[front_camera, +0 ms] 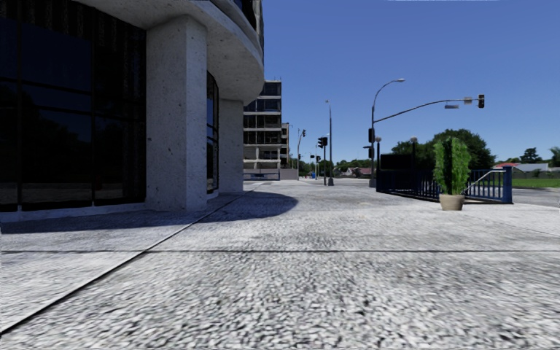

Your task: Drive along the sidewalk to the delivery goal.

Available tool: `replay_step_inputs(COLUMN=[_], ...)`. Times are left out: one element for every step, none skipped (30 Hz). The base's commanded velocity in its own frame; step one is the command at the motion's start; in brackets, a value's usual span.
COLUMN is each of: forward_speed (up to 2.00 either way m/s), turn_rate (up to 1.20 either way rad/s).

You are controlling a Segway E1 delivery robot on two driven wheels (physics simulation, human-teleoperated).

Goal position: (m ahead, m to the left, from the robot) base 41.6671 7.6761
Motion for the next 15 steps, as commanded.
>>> replay_step_inputs(forward_speed=[2.00,2.00,2.00,2.00,2.00,2.00,2.00,2.00,2.00,2.00,2.00,2.00,2.00,2.00,2.00], turn_rate=[-0.28,-0.28,-0.28,-0.28,-0.28,-0.28,-0.28,-0.24,-0.24,-0.01,0.00,0.00,0.00,0.00,0.00])
